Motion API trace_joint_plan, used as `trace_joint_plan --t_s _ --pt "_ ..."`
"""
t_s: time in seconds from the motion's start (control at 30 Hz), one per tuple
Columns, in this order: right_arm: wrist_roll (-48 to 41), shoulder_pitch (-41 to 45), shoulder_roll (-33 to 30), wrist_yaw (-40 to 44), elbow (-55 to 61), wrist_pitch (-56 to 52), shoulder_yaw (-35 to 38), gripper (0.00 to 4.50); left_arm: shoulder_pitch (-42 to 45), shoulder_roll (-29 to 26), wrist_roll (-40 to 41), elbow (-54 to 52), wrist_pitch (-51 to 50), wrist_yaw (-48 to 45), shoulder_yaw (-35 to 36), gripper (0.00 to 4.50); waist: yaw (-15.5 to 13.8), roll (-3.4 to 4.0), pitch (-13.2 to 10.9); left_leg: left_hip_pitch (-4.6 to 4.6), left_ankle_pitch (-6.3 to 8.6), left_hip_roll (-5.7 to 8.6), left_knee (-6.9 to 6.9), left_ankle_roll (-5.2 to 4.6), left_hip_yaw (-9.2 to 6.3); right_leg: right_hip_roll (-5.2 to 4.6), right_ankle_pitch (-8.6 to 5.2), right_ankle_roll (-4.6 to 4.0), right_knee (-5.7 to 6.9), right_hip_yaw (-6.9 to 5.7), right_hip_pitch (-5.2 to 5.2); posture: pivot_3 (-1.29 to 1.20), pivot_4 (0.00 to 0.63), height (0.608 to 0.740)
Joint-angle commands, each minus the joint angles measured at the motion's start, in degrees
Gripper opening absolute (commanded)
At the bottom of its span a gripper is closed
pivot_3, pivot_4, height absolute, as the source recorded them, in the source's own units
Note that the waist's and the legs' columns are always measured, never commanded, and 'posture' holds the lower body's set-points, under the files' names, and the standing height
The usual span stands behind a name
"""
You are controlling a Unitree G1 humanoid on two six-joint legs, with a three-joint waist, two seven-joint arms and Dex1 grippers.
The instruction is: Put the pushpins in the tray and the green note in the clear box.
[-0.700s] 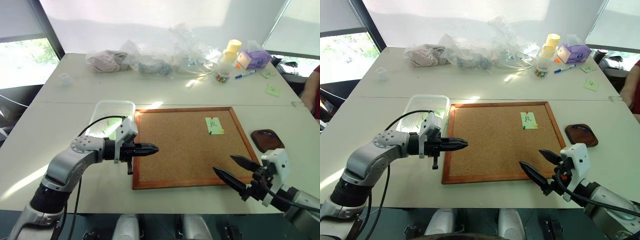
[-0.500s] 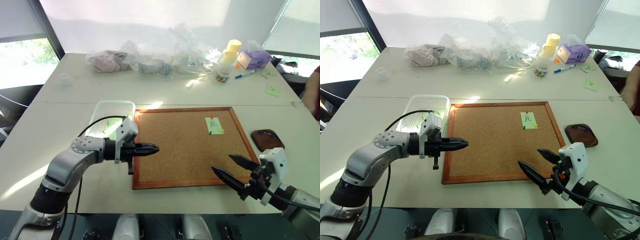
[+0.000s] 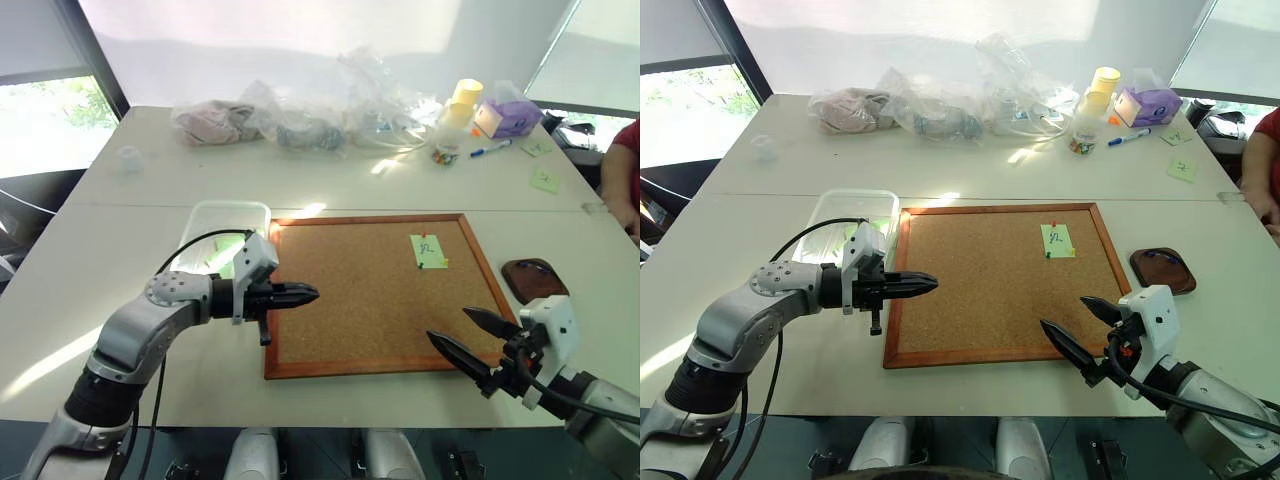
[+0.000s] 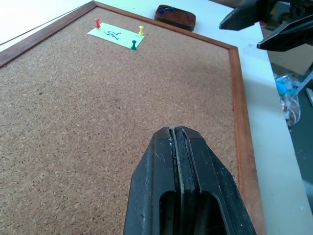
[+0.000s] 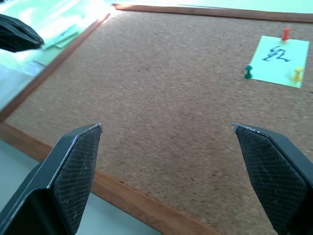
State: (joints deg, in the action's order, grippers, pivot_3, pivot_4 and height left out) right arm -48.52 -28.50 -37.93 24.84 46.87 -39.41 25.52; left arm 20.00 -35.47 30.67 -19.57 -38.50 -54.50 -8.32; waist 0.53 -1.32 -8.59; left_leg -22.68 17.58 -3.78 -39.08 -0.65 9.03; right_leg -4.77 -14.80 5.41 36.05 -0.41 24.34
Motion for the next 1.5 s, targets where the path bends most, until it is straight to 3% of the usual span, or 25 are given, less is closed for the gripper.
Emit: trace_joint_plan --t_s 0.03,0.27,0.47,0.77,1.0,1.3,1.4,1.5 --pt "-0.64 1.76 0.98 -0.34 -0.01 1.21 0.68 4.50 4.48 1.29 -0.71 1.07 1.36 -0.12 -0.39 0.06 -0.03 0.00 0.00 0.00 0.00 0.01 0.00 0.00 0.00 0.00 0.00 0.00 0.00 0.00 0.00 0.00 0.150 0.737" --pt "-2.11 13.41 0.05 -0.99 -6.69 -0.13 -0.16 4.50 14.77 8.43 -10.55 14.60 9.12 -2.55 -10.94 0.06 0.09 -0.04 -0.01 0.00 0.01 0.12 -0.05 -0.04 0.00 0.02 0.01 0.00 -0.01 0.00 -0.05 0.00 0.150 0.737" --pt "8.58 30.65 -0.33 -2.79 -22.04 1.65 -8.72 4.50 16.86 12.21 -17.32 25.33 16.59 -4.08 -15.15 0.06 0.39 -0.05 -0.07 -0.01 0.01 0.12 -0.03 -0.05 -0.18 0.16 0.02 0.02 0.04 0.02 0.06 0.00 0.150 0.737" --pt "21.90 51.13 1.48 -0.05 -47.58 3.78 -19.16 4.50 16.45 12.33 -24.27 28.03 19.42 -4.59 -17.73 0.06 0.14 0.05 -0.07 -0.22 -0.01 0.18 -0.07 -0.05 -0.24 0.15 0.13 0.19 0.06 0.01 0.19 0.00 0.150 0.737" --pt "26.45 58.06 4.55 1.10 -60.45 7.79 -19.18 4.50 15.63 13.14 -25.23 27.17 18.13 -4.83 -17.24 0.06 0.29 0.09 -0.07 -0.19 -0.02 0.16 -0.07 -0.03 -0.18 0.16 0.16 0.24 0.09 0.01 0.19 0.00 0.150 0.737" --pt "28.98 61.12 5.99 3.55 -65.00 10.02 -19.42 4.50 15.08 13.44 -25.65 26.32 17.26 -4.81 -17.40 0.06 0.31 0.12 -0.06 -0.19 -0.13 0.15 -0.08 0.16 -0.08 0.16 0.18 0.28 0.09 0.01 0.19 0.00 0.150 0.737" --pt "29.95 62.30 6.57 4.01 -66.98 10.57 -19.86 3.72 15.23 13.63 -25.84 26.73 17.29 -4.74 -17.47 0.00 0.31 0.12 -0.06 -0.19 -0.17 0.15 -0.08 0.23 -0.05 0.15 0.18 0.28 0.09 0.01 0.19 0.00 0.150 0.737" --pt "30.63 62.60 7.05 5.04 -68.23 10.14 -20.36 2.30 15.21 13.73 -26.10 26.83 17.26 -4.61 -17.51 0.00 0.27 0.13 -0.06 -0.19 -0.19 0.15 -0.08 0.26 -0.03 0.15 0.18 0.29 0.10 0.01 0.19 0.00 0.150 0.737"
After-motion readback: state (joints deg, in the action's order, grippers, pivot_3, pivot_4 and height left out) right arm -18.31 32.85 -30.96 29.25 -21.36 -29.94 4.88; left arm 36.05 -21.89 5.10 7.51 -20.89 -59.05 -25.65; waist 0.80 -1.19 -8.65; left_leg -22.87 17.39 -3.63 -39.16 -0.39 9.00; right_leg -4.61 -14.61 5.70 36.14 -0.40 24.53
